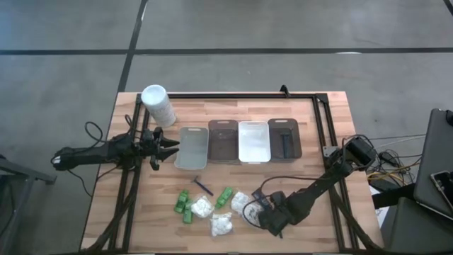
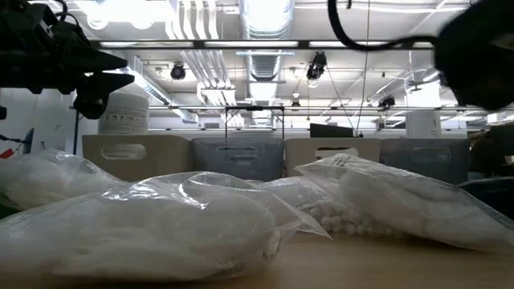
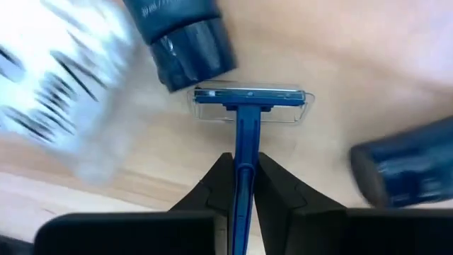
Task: Pick & Place Travel size toiletries
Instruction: Put the bottom blue razor into the right black bin
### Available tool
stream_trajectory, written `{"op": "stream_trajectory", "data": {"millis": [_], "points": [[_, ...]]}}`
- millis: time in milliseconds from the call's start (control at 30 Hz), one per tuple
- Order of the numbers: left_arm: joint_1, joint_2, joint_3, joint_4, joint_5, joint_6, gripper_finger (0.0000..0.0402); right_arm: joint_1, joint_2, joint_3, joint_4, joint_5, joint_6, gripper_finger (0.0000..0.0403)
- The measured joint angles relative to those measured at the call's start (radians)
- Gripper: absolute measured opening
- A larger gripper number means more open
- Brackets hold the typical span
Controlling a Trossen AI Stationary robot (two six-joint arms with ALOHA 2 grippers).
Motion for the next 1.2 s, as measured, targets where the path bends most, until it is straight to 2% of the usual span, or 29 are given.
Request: {"op": "stream_trajectory", "data": {"millis": [167, 367, 500, 633, 767, 933, 1067, 1200], "points": [[0.0, 0.0, 0.0, 0.0, 0.001, 0.0, 0.0161, 0.0, -0.065, 0.055, -0.153, 0.147, 0.028, 0.0027], [0.0, 0.0, 0.0, 0.0, 0.001, 0.0, 0.0161, -0.003, -0.211, 0.101, -0.362, 0.355, 0.081, 0.0027], [0.0, 0.0, 0.0, 0.0, 0.001, 0.0, 0.0161, -0.027, -0.309, 0.096, -0.526, 0.436, 0.115, 0.003], [0.0, 0.0, 0.0, 0.0, 0.001, 0.0, 0.0161, -0.113, -0.413, 0.048, -0.664, 0.485, 0.115, 0.0041], [0.0, 0.0, 0.0, 0.0, 0.0, 0.0, 0.0161, -0.258, -0.542, -0.027, -0.653, 0.549, -0.034, 0.0035], [0.0, 0.0, 0.0, 0.0, 0.0, 0.0, 0.0161, -0.511, -0.684, -0.161, -0.46, 0.527, -0.367, 0.0032], [0.0, 0.0, 0.0, 0.0, 0.0, 0.0, 0.0161, -0.729, -0.738, -0.285, -0.253, 0.369, -0.639, 0.0035], [0.0, 0.0, 0.0, 0.0, 0.0, 0.0, 0.0161, -0.9, -0.737, -0.377, -0.15, 0.241, -0.792, 0.0036]]}}
